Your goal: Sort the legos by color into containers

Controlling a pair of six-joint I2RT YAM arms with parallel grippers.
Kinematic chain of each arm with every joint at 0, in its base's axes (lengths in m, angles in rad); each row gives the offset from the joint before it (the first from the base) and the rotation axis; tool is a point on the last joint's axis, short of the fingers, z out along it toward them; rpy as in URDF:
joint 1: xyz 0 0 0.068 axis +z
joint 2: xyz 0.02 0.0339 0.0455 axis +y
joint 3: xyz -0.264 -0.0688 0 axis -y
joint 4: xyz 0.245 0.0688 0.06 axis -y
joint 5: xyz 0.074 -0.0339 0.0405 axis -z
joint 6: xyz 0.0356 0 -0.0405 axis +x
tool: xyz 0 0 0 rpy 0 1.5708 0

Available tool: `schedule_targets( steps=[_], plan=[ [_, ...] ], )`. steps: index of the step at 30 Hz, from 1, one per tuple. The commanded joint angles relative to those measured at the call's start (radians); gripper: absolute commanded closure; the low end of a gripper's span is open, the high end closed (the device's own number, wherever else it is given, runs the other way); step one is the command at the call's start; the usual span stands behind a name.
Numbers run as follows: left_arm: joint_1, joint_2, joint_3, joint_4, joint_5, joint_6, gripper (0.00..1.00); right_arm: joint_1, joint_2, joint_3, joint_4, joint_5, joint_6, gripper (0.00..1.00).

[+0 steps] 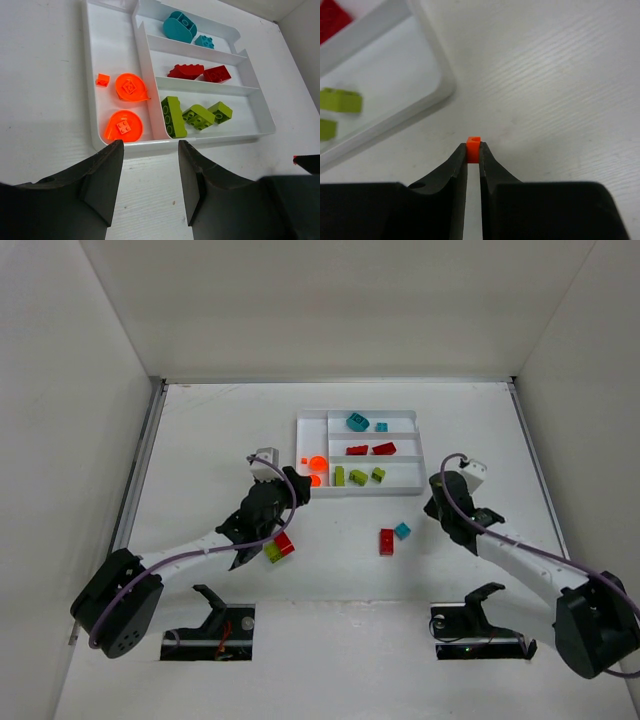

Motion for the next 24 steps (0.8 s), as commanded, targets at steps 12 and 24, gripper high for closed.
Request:
schedule_targets(
  steps=[12, 24],
  plan=[
    [0.132, -0.117, -0.01, -0.025, -0.06, -0.012, 0.54, 0.368, 0.564, 0.636, 0.294, -0.168, -0.012, 0.85],
    [0.23, -0.079, 0.007, -0.128, -0.088, -0.081, 0.51, 0.38, 0.859, 0.859, 0.305, -0.196, -0.011, 0.67]
  ],
)
